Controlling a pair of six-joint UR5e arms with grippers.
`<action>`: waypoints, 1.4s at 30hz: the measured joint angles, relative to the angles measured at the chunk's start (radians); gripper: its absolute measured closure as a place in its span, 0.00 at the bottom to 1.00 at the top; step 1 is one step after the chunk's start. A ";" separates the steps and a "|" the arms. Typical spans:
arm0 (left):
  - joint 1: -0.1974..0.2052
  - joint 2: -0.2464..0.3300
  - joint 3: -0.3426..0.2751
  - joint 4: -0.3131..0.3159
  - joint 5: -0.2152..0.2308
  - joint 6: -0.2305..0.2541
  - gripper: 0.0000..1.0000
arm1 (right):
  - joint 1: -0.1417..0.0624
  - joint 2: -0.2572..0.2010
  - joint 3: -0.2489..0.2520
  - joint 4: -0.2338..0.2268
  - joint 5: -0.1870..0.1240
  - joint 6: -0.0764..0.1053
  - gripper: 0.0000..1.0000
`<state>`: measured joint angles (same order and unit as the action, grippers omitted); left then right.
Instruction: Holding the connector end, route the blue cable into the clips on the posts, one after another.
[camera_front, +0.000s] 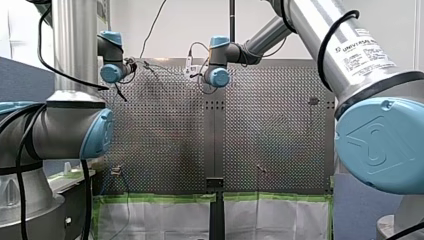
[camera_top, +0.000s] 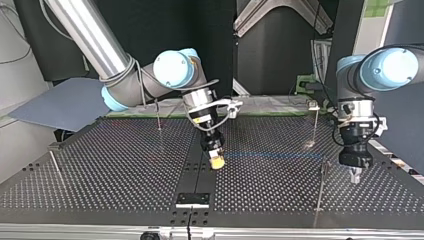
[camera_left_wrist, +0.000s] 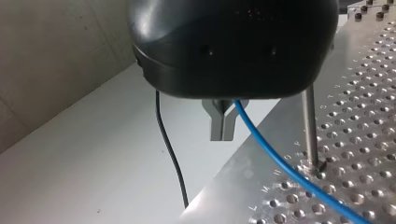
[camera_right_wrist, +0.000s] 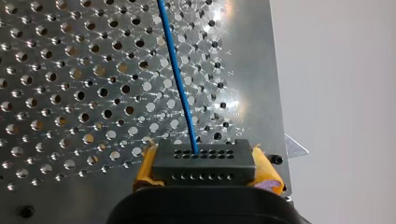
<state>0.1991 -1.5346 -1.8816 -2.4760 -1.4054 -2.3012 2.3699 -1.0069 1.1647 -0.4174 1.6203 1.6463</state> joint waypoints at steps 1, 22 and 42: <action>0.001 -0.001 0.000 0.002 0.003 -0.002 1.00 | -0.001 0.000 -0.001 0.000 0.000 0.000 1.00; 0.014 -0.060 0.030 0.002 0.030 0.023 1.00 | -0.031 0.011 -0.036 0.002 0.010 0.004 1.00; 0.006 -0.079 0.036 0.007 0.006 0.057 1.00 | -0.079 0.026 -0.041 -0.010 0.076 0.032 1.00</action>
<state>0.2053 -1.6132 -1.8454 -2.4692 -1.3994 -2.2446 2.2907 -0.9807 1.1237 -0.4278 1.6959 1.6780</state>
